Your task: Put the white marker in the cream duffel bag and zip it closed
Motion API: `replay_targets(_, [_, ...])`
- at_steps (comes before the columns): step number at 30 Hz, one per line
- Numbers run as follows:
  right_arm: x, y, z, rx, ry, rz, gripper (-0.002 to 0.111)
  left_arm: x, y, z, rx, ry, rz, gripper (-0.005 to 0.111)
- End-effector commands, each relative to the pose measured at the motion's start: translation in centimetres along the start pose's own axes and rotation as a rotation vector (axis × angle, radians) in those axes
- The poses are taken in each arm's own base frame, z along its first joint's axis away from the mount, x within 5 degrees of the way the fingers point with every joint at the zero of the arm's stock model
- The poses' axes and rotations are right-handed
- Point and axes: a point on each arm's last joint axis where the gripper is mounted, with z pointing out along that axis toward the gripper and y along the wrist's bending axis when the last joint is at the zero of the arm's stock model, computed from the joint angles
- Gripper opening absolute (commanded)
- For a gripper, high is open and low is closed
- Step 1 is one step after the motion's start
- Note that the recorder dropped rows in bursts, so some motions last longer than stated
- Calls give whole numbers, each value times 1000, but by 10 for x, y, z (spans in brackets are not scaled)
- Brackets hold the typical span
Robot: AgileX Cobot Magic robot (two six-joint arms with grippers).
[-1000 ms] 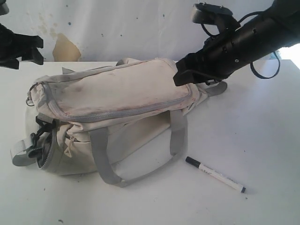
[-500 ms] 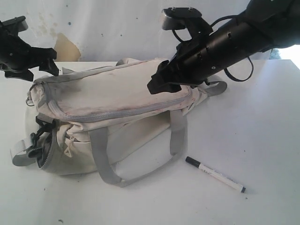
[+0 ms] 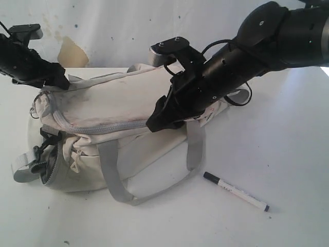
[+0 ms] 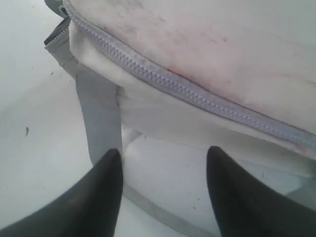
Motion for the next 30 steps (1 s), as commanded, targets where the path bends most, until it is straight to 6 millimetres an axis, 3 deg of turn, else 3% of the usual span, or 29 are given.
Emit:
replay_targets(1, [-3, 1, 0, 3, -16, -26, 49, -6, -2, -6, 2, -36, 146, 84])
replay_targets(4, [-7, 5, 2, -11, -40, -13, 49, -3, -2, 1, 17, -24, 138, 84])
replay_targets(7, [-9, 12, 9, -12, -42, -117, 49, 2, -1, 9, 37, 2, 126, 84])
replay_targets(15, [-21, 26, 35, 75, -109, -201, 68, 6, -3, 14, 76, 35, 108, 81])
replay_targets(18, [-22, 31, 51, 103, -115, -244, 68, 6, -4, 14, 86, 28, 95, 62])
replay_targets(22, [-23, 44, 69, 115, -114, -337, 68, 5, -3, 14, 81, 23, 95, 23])
replay_targets(23, [-24, 48, 77, 146, -127, -391, 68, 5, -3, 14, 80, 21, 93, 6])
replay_targets(24, [-25, 50, 79, 162, -135, -414, 68, 5, -3, 14, 80, 21, 93, 0])
replay_targets(30, [-27, 56, 98, 244, -168, -462, 68, 3, -5, 14, 103, 5, -6, 0])
